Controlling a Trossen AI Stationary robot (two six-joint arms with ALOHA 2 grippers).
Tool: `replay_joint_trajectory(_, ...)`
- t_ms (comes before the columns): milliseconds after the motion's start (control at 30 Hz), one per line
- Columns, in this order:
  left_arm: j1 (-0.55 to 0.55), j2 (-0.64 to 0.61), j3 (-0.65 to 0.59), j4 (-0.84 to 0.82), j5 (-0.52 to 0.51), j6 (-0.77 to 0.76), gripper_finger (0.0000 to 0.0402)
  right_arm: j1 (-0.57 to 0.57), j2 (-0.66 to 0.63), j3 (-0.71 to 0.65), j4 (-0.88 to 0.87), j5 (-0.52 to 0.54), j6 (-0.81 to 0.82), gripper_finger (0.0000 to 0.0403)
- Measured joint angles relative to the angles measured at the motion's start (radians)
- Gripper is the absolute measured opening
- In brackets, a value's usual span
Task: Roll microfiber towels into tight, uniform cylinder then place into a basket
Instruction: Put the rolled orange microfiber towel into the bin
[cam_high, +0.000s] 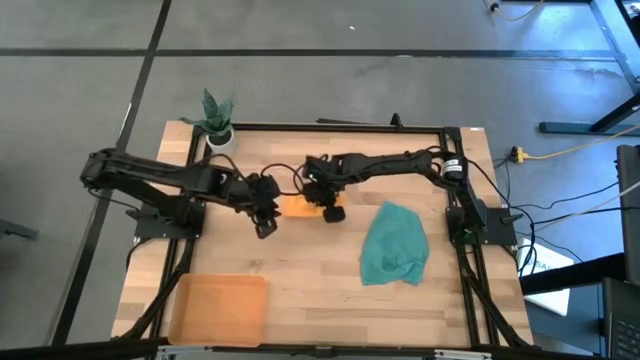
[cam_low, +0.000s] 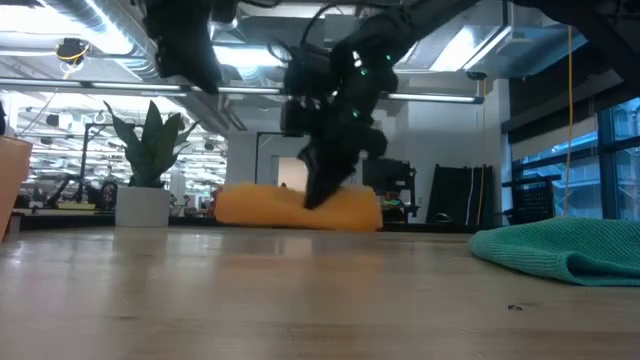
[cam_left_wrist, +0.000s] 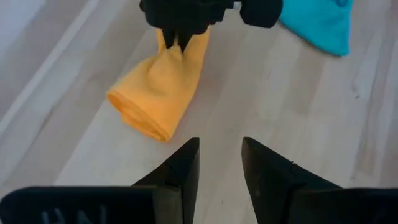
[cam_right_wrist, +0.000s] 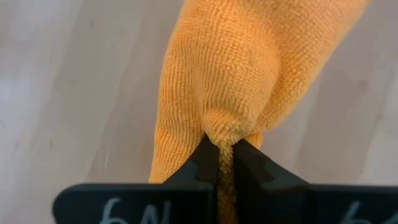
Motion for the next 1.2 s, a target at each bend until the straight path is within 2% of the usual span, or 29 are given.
replay_joint_trajectory(367, -0.001, -0.125, 0.0, -0.196, -0.045, -0.041, 0.011, 0.028, -0.001, 0.186, -0.068, 0.007, 0.016, 0.0021)
replay_joint_trajectory(533, -0.001, -0.195, 0.0, -0.263, -0.06, -0.073, 0.011, 0.051, -0.003, 0.251, -0.092, 0.006, 0.09, 0.0021)
replay_joint_trajectory(967, -0.002, -0.4, 0.0, -0.42, -0.058, -0.08, 0.011, 0.13, -0.003, 0.27, 0.006, 0.003, 0.301, 0.0021)
replay_joint_trajectory(1133, -0.021, -0.449, 0.0, -0.443, -0.057, -0.079, 0.011, 0.158, -0.004, 0.27, 0.107, -0.004, 0.3, 0.0021)
replay_joint_trajectory(1200, -0.033, -0.47, 0.0, -0.466, -0.048, -0.104, 0.011, 0.167, -0.004, 0.27, 0.15, -0.045, 0.302, 0.0021)
